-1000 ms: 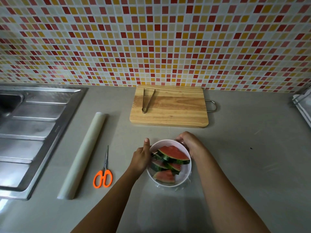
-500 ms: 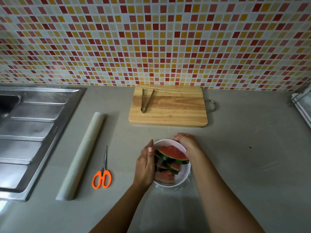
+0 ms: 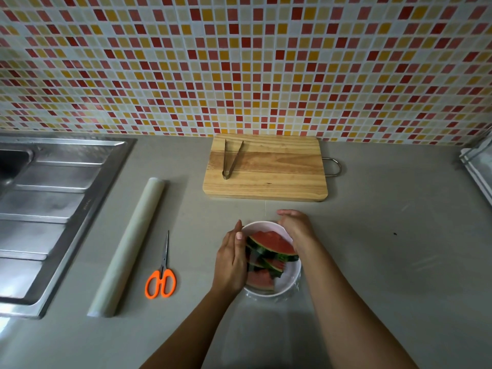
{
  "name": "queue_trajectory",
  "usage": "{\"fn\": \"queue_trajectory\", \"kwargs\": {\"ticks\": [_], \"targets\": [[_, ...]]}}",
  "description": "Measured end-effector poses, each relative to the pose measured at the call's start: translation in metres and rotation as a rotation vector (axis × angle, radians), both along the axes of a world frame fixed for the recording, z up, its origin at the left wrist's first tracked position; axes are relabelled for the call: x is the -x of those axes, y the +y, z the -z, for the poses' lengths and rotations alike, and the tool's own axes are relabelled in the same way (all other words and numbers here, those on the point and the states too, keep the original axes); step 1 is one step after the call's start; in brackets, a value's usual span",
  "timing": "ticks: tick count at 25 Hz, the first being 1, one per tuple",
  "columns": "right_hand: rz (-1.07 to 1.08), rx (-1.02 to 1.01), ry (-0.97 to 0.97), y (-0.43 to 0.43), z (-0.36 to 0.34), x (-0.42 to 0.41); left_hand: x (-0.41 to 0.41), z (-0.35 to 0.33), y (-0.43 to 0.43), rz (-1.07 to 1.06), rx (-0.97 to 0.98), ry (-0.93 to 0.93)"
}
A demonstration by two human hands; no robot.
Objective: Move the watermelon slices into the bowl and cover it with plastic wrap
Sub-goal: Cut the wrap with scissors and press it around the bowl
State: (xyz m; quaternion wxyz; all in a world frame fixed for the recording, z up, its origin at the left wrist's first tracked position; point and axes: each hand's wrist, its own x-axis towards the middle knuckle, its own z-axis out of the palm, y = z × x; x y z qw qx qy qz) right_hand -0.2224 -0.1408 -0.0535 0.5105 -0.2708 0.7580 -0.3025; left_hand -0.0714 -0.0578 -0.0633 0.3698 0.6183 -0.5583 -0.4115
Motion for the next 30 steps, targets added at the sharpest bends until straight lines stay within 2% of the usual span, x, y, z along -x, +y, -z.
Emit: {"fn": "queue_trajectory", "kwargs": {"ticks": [3, 11, 12, 14, 16, 18, 20, 30], "targets": [[0.015, 0.029, 0.045, 0.0, 0.0, -0.002, 0.001, 0.0, 0.0, -0.007, -0.001, 0.004], [0.299, 0.092, 0.0, 0.009, -0.006, -0.001, -0.002, 0.0, -0.001, 0.002, 0.004, 0.005], [0.312, 0.111, 0.057, 0.009, -0.009, 0.001, -0.002, 0.0, 0.0, 0.007, 0.004, 0.009], [0.2, 0.271, 0.14, 0.013, -0.015, 0.003, -0.002, -0.001, -0.001, 0.012, -0.001, 0.02], [-0.085, 0.524, 0.032, 0.021, -0.02, 0.005, -0.002, -0.001, -0.001, 0.008, -0.002, 0.022], [-0.39, 0.537, -0.011, 0.029, -0.022, 0.005, -0.002, -0.001, -0.001, 0.01, 0.005, 0.01], [-0.541, 0.486, 0.006, 0.034, -0.018, 0.005, -0.001, -0.001, -0.002, 0.009, 0.005, 0.004], [-0.565, 0.475, 0.27, 0.03, -0.011, -0.004, 0.0, -0.002, -0.002, -0.004, 0.011, -0.015]]}}
